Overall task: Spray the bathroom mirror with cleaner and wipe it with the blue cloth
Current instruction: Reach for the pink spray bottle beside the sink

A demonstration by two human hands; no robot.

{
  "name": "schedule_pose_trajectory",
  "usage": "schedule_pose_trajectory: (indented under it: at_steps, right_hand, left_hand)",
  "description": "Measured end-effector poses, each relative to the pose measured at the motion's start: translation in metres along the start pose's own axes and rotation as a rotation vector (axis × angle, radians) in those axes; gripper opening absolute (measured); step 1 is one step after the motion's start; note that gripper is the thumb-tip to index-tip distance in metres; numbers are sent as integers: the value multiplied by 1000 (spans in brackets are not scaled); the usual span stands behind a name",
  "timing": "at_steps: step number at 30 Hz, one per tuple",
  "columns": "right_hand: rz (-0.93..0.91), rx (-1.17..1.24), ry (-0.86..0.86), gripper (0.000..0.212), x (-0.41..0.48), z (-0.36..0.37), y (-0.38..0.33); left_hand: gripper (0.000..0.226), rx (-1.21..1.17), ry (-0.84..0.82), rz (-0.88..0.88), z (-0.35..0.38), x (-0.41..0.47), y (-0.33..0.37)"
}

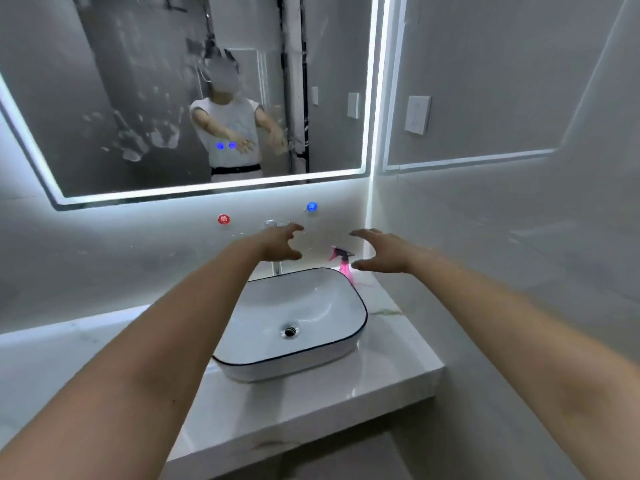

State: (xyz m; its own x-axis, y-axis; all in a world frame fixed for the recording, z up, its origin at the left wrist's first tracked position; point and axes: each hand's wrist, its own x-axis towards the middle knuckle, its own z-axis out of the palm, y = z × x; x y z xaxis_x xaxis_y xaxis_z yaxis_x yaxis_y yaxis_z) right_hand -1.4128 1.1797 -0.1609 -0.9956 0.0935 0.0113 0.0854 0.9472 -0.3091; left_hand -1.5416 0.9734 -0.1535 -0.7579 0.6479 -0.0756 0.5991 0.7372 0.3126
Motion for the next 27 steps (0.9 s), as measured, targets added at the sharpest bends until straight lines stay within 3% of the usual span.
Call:
schedule_pose_trajectory:
  at_steps: [6, 20, 27]
  right_hand:
    - [83, 84, -158, 71, 73, 32, 51]
    - [15, 77, -275, 79, 282, 61, 180]
    - [3, 275, -97, 68, 339, 116, 200]
  left_hand:
    - [70, 11, -188, 25, 38, 89, -16]
    - [71, -128, -197, -115, 78, 287, -34]
    - [70, -239, -238, -195, 131, 335, -62]
